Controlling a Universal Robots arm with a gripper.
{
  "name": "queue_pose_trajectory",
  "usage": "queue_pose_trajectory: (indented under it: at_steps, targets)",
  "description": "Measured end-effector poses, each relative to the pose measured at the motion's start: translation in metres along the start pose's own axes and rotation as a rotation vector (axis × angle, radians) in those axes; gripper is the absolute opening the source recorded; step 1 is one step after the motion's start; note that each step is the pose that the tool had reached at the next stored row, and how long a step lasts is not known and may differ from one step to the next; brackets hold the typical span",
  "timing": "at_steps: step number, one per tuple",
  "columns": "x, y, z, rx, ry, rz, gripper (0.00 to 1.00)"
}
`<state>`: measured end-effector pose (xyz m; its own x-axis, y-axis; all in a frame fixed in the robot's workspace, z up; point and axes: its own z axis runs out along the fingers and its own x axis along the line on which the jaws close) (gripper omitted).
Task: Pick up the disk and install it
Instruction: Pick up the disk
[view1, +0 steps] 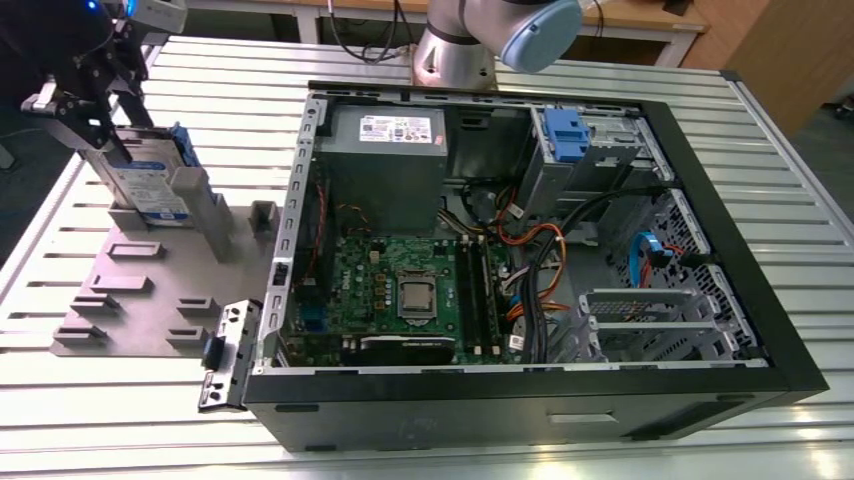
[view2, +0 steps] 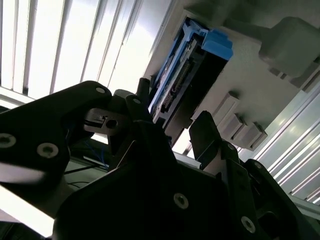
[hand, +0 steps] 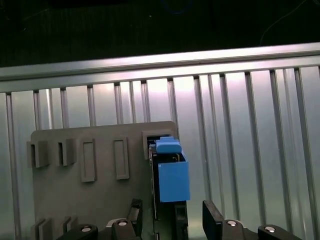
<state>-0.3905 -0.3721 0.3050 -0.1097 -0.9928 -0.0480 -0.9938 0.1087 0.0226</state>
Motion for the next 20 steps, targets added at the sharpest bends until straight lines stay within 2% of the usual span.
queue_pose_trajectory:
  at_steps: [6, 11, 20]
  targets:
    - [0.0002, -0.0003, 0.0001, 0.0001, -0.0002, 0.0, 0.59]
    - [-0.0001, -0.0037, 0.0001, 0.0, -0.0001, 0.0, 0.59]
    - [0.0, -0.0038, 0.002, -0.0001, -0.0001, 0.0, 0.59]
